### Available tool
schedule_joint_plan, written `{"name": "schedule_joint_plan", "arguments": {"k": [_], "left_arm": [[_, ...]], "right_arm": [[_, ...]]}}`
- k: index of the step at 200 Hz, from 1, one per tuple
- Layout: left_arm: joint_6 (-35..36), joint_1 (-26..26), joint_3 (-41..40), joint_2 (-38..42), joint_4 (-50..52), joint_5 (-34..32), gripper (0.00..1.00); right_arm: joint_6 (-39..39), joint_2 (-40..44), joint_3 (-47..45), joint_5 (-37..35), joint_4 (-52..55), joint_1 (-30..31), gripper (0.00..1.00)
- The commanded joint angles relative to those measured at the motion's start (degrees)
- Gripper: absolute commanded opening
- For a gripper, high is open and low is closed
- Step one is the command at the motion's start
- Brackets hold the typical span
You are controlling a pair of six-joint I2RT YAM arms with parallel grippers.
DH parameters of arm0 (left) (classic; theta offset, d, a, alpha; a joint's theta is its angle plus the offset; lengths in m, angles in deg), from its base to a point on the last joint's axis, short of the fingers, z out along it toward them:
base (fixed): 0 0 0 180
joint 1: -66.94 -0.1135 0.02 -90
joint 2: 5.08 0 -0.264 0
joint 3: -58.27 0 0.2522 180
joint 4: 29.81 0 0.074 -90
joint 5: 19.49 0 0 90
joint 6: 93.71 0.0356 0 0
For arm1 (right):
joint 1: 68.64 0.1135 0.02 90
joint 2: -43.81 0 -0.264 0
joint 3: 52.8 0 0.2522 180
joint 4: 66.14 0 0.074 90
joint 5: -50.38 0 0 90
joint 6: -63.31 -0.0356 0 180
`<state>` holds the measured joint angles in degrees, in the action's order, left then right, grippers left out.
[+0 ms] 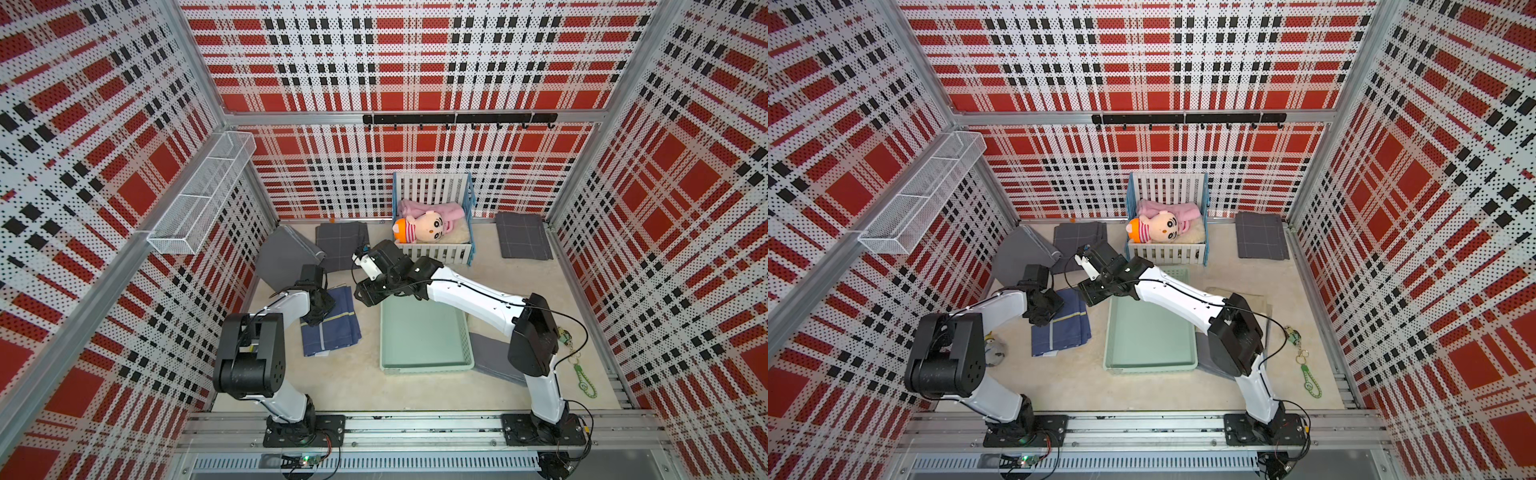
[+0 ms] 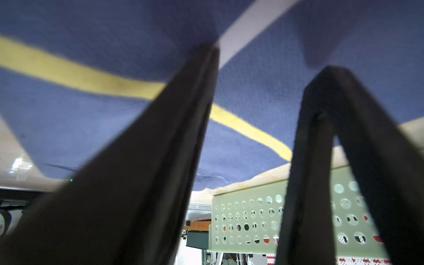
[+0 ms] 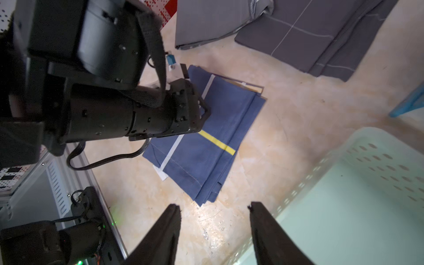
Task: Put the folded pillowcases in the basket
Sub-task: Pick up the pillowcase at the center of the board.
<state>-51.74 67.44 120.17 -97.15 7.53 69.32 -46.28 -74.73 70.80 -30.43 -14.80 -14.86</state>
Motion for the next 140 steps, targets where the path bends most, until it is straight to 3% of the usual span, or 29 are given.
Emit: {"name": "schedule_joint_plan", "arguments": {"k": [1,36,67,103,140], "left_arm": [[-4.11,0.31,-1.92,-1.63,-5.07,5.17,0.42],[-12.86,0.11,-3.89,-2.92,-11.52,7.74,0.41],[-18.23,0.57,-5.05,0.54,-12.15,3.32,0.38],[-22.92,0.63,-9.91,8.06,-12.17,0.21,0.34],[-21.93,0.91,-10.6,14.3,-10.62,-1.35,0.35]], "right_arm": [[-1.37,-4.14,5.51,-1.77,5.38,-0.34,0.59],[-4.3,-12.15,17.14,-5.4,13.45,-0.34,0.62],[-7.07,-17.57,22.72,-6.91,18.22,-0.78,0.65],[-8.74,-20.45,22.72,-6.88,19.47,-0.7,0.66],[-10.12,-22.38,22.91,-5.2,19.2,0.05,0.66]]}}
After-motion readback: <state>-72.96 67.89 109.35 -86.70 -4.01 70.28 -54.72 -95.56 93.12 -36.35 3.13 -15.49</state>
